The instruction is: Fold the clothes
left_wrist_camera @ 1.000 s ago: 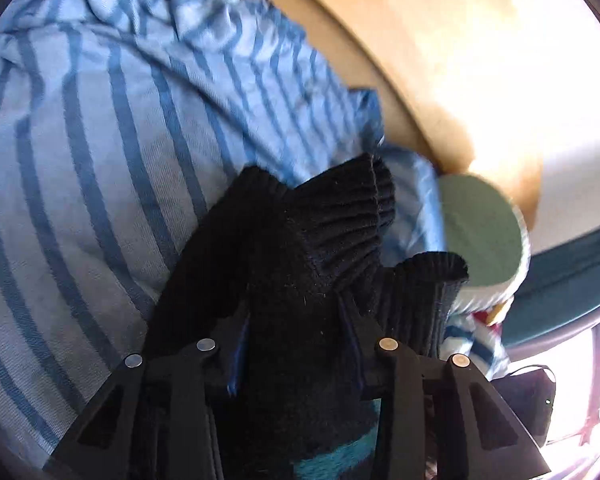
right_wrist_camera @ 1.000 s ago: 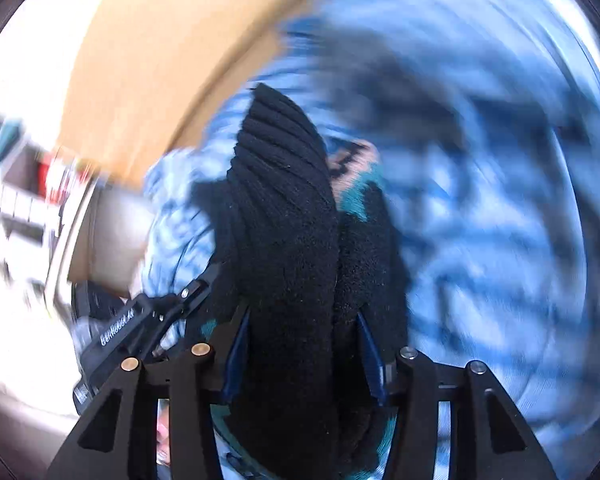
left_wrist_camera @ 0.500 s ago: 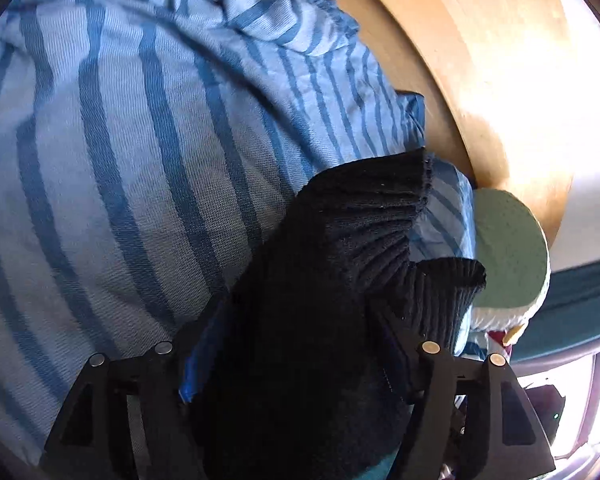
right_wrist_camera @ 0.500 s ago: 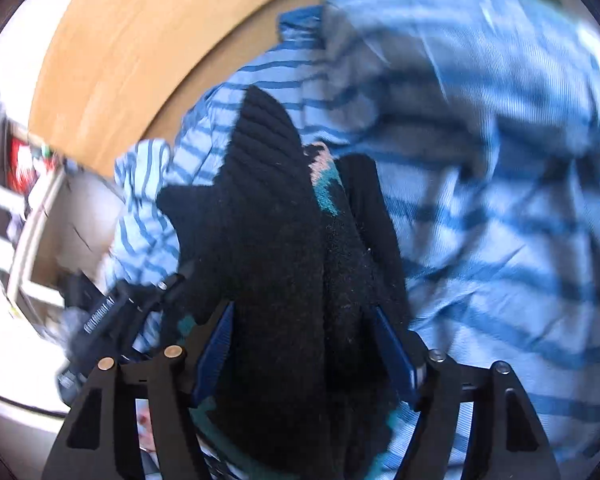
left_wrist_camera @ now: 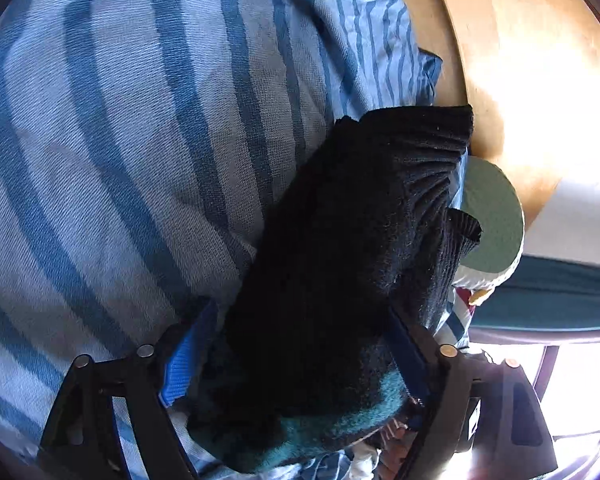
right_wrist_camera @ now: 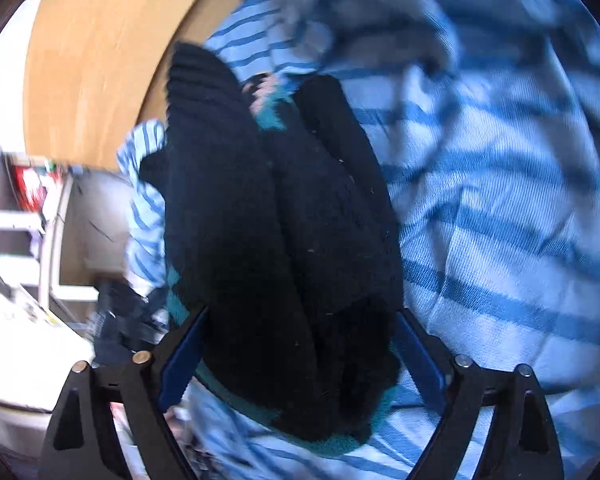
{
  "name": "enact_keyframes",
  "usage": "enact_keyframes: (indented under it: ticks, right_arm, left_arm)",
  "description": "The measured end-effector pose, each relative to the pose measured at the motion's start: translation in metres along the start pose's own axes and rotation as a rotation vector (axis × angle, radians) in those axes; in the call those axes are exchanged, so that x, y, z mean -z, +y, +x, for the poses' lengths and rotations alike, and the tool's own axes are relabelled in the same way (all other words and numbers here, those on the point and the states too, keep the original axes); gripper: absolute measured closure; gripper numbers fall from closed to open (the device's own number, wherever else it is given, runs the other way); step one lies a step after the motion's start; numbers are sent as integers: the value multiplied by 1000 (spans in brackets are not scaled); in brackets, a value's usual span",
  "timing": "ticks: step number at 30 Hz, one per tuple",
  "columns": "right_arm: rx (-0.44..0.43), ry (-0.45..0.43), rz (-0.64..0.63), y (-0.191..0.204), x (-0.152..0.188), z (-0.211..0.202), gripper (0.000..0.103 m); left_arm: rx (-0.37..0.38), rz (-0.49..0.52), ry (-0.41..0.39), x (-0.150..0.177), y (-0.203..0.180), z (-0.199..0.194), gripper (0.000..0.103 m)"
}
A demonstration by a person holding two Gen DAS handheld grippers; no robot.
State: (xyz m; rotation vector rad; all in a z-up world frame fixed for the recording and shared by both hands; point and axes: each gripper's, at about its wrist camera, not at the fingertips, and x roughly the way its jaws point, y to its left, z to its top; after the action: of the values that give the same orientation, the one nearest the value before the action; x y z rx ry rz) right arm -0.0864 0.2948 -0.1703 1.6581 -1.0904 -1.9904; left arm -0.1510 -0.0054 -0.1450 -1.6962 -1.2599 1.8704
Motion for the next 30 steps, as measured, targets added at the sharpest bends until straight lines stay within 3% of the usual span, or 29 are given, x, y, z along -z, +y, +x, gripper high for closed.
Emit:
enact_keyframes:
  ticks: [2, 4, 7, 9, 11, 15, 19, 25, 27, 28, 29, 30]
  right_arm:
    - [18, -22, -47, 6, -8, -6, 12]
    - [101, -71, -176, 27, -15, -19, 12]
    - [176, -106, -319, 48, -26, -25, 11]
    - [167, -32, -323, 44, -36, -10, 11]
    - [166, 13, -286, 36, -43, 10, 7]
    - [114, -13, -274, 25, -47, 25, 0]
    - [11, 8, -213, 3, -53, 30, 0]
    - [-36, 17, -177, -10, -48, 26, 0]
    - [-63, -1, -135, -15, -43, 23, 4]
    - [-77, -17, -118, -17, -40, 20, 12]
    - [-91, -34, -101, -19, -37, 17, 23]
    - [-92, -60, -101, -17, -31, 10, 26]
  left_arm:
    - [3, 25, 13, -6, -5, 0, 20]
    - [-5, 72, 22, -12, -16, -3, 20]
    - [-82, 167, 57, -31, -40, 13, 19]
    - [-94, 160, 82, -37, -39, 23, 17]
    - [-96, 135, 88, -41, -33, 33, 0]
    - [-87, 129, 85, -47, -29, 41, 0]
    - [-114, 148, 93, -55, -45, 51, 0]
    - [-7, 109, 196, -47, -53, 77, 3]
    - [27, 92, 190, -47, -52, 83, 3]
    - [44, 84, 187, -47, -52, 87, 4]
    - [57, 91, 168, -42, -55, 81, 7]
    - [70, 99, 148, -37, -58, 75, 16]
